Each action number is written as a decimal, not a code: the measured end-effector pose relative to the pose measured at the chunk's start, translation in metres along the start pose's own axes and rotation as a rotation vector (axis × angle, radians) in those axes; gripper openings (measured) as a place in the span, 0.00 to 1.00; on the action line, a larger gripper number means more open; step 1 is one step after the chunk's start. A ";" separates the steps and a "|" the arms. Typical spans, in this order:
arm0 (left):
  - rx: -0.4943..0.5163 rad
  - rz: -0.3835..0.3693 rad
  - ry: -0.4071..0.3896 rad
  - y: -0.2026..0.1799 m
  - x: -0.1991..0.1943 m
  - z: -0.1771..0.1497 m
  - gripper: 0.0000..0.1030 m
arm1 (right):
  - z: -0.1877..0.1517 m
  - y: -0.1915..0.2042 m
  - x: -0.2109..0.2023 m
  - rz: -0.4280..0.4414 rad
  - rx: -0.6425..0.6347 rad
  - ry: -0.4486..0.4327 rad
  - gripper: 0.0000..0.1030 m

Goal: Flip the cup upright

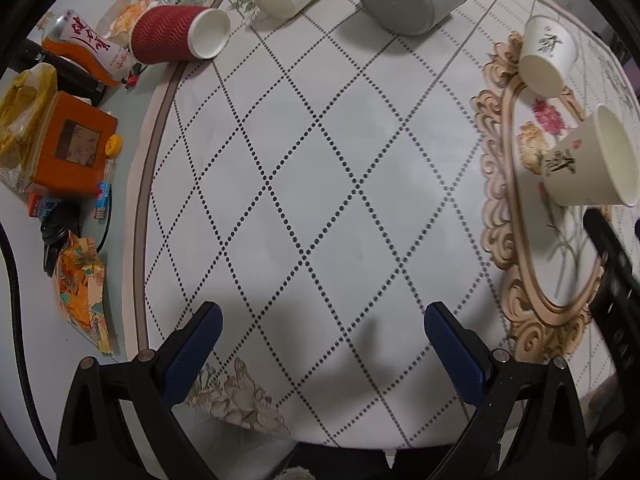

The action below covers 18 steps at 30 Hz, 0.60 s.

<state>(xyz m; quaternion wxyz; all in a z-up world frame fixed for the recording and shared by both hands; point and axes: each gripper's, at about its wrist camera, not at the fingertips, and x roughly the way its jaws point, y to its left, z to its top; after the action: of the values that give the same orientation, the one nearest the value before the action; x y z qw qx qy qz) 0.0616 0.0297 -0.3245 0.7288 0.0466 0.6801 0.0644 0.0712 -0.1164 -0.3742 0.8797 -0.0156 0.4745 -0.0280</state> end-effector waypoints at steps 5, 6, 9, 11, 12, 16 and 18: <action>0.005 -0.016 -0.048 -0.007 -0.033 -0.013 1.00 | -0.007 -0.018 -0.036 -0.043 0.023 0.013 0.94; 0.002 -0.018 -0.067 -0.006 -0.043 -0.011 1.00 | -0.006 -0.024 -0.045 -0.058 0.034 0.014 0.97; -0.007 -0.037 -0.117 -0.003 -0.070 -0.015 1.00 | 0.001 -0.042 -0.077 -0.068 0.071 0.013 1.00; -0.006 -0.044 -0.150 -0.006 -0.091 -0.020 1.00 | 0.006 -0.051 -0.099 -0.070 0.081 0.015 1.00; -0.002 -0.051 -0.173 -0.008 -0.106 -0.023 1.00 | 0.009 -0.057 -0.113 -0.062 0.086 0.019 1.00; 0.004 -0.078 -0.256 -0.011 -0.161 -0.035 1.00 | 0.021 -0.078 -0.162 -0.043 0.106 0.028 1.00; 0.006 -0.083 -0.308 -0.014 -0.193 -0.045 1.00 | 0.026 -0.090 -0.193 -0.036 0.119 0.018 1.00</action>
<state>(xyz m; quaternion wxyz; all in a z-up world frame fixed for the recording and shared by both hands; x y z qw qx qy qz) 0.0048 -0.0157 -0.1394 0.8264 0.0300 0.5618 0.0245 -0.0163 -0.1934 -0.1938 0.8742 0.0285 0.4794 -0.0721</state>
